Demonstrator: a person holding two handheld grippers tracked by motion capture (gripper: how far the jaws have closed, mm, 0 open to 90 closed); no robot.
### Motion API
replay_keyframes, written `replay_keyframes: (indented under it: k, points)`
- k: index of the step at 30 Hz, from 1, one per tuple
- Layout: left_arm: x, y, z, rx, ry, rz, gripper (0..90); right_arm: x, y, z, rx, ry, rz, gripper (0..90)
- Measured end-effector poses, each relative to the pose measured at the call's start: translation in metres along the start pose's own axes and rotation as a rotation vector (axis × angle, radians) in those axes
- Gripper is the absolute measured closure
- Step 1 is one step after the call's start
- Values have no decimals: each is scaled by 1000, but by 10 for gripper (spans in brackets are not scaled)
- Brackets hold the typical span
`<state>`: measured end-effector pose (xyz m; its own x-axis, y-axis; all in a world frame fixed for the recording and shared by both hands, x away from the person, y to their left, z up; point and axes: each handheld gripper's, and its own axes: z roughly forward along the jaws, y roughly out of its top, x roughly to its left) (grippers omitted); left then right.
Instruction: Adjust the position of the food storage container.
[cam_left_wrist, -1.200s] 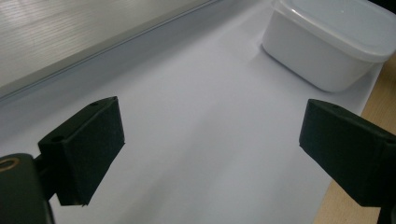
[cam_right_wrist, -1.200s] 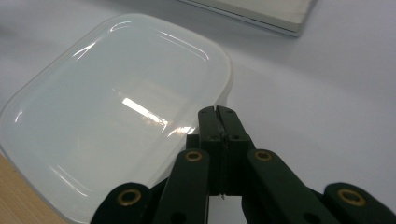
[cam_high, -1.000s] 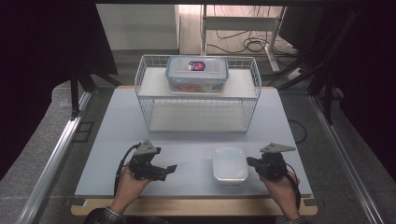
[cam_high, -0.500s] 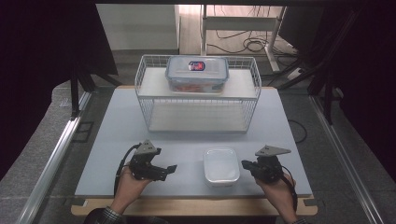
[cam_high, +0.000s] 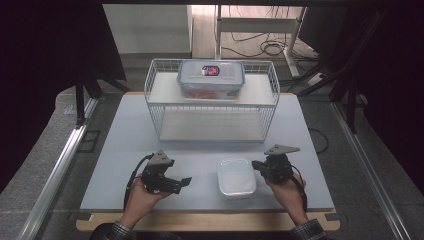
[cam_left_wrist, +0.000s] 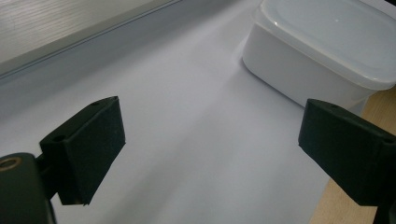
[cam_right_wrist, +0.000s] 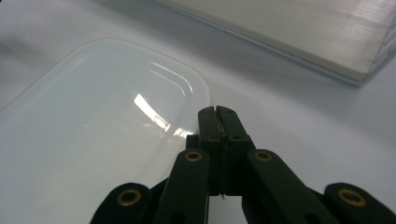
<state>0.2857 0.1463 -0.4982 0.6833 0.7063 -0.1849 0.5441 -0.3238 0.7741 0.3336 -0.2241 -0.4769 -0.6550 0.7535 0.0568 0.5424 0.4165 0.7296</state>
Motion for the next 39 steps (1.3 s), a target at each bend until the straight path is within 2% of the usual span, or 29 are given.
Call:
replay_keyframes:
  k: [3,8,10,12,15,17,18,24,29,31,35,37,39]
  points:
    - [2,0,-1,0,2,-4,73,4,11,11,1,22,0,895]
    - [3,-1,-3,-3,3,-25,92,21,28,34,17,71,-49,894]
    - [4,-1,-5,-1,10,-32,129,27,33,34,6,63,-77,894]
    - [4,-2,-6,0,12,-30,175,28,34,27,-11,60,-91,894]
    - [7,-2,-6,5,3,-33,260,27,25,9,-28,55,-87,894]
    - [8,-1,-4,7,-9,-33,379,26,14,-4,-31,68,-72,894]
    - [8,0,-3,9,-16,-33,379,26,7,-11,-29,75,-61,895]
    - [11,13,9,2,-47,-31,596,35,-31,-38,4,98,-48,895]
    - [13,27,32,27,-55,-12,768,53,-43,-33,57,158,-67,895]
    - [14,31,43,33,-59,-3,809,57,-42,-28,71,155,-79,894]
    - [13,34,63,64,-94,-15,842,53,-40,-20,81,139,-69,895]
    - [11,33,68,80,-116,-13,845,51,-39,-17,83,131,-68,895]
    - [7,32,69,96,-115,6,847,48,-37,-14,85,118,-68,895]
